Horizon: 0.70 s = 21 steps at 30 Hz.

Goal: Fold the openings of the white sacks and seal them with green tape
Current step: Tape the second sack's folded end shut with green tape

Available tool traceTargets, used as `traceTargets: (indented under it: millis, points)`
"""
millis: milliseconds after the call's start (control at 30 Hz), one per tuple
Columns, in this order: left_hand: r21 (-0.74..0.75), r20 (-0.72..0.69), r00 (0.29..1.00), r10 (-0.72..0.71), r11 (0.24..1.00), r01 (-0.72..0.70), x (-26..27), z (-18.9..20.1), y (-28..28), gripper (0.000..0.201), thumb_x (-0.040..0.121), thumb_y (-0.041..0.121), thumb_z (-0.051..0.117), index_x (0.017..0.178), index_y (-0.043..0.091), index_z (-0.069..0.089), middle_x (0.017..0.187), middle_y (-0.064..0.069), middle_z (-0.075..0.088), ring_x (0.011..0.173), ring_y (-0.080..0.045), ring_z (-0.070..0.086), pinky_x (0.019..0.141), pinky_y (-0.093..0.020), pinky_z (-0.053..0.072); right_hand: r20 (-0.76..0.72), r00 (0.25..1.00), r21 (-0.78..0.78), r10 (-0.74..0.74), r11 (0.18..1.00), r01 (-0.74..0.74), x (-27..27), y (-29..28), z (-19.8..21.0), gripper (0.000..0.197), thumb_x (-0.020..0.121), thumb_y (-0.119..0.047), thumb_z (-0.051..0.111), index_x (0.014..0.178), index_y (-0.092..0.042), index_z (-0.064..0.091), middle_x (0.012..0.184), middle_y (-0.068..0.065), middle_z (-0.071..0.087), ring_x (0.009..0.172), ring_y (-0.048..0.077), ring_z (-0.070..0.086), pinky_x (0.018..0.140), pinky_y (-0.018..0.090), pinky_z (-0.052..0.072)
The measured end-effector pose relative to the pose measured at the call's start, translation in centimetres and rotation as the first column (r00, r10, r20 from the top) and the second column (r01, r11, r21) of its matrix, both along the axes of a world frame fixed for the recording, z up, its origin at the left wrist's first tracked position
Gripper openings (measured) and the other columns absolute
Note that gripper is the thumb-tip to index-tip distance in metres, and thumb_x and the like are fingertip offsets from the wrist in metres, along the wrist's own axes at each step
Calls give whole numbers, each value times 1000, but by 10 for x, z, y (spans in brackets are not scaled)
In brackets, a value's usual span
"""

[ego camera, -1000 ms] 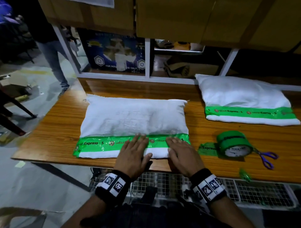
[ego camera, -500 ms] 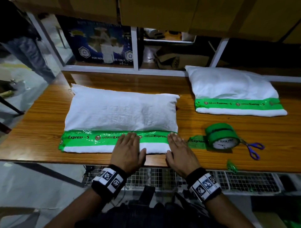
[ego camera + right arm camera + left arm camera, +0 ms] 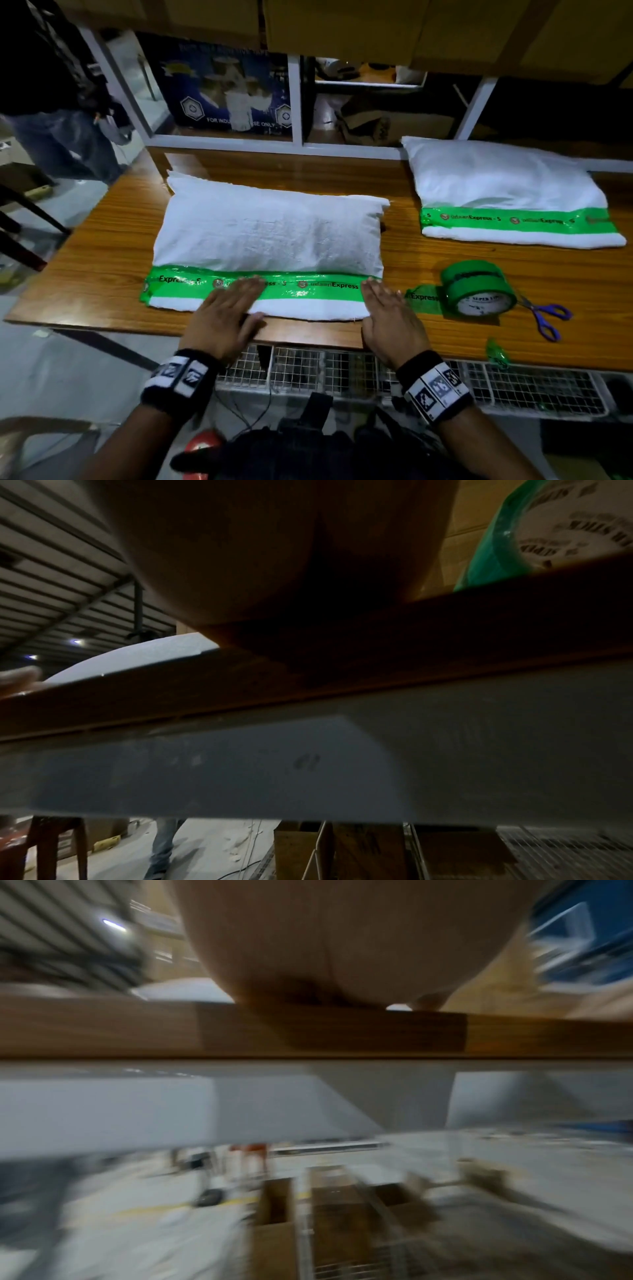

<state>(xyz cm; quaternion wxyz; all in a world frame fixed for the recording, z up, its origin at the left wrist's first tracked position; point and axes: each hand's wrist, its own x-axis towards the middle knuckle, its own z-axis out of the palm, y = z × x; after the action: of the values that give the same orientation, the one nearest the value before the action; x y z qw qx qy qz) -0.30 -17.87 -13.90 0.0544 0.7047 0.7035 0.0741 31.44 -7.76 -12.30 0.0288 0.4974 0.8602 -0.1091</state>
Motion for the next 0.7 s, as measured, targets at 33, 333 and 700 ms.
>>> traceTargets:
  millis: [33, 333, 700]
  points:
    - [1, 14, 998, 62, 998, -62, -21, 2, -13, 68, 98, 64, 9, 156, 33, 25, 160, 12, 27, 148, -13, 26, 118, -43, 27, 8, 1000, -2, -2, 1000, 2, -1, 0, 0, 75, 86, -33, 21, 159, -15, 15, 166, 4, 14, 152, 19, 16, 123, 37, 5]
    - [104, 208, 953, 221, 964, -246, -51, 21, -27, 63, 94, 60, 29, 146, 29, 45, 142, -4, 57, 129, -23, 54, 103, -40, 44, 21, 999, 40, -35, 999, 34, -12, -7, 11, 68, 95, -28, 45, 157, -14, 21, 165, 6, 20, 150, 22, 23, 123, 44, 18]
    - [-137, 150, 983, 107, 987, -86, -72, 42, 64, 72, 90, 41, 60, 153, 44, 26, 159, -8, 34, 139, -34, 33, 114, -41, 32, -123, 992, 58, 10, 998, -3, -96, 27, 32, 70, 96, -45, 50, 150, -58, 7, 167, -9, -6, 153, 29, -8, 114, 69, 11]
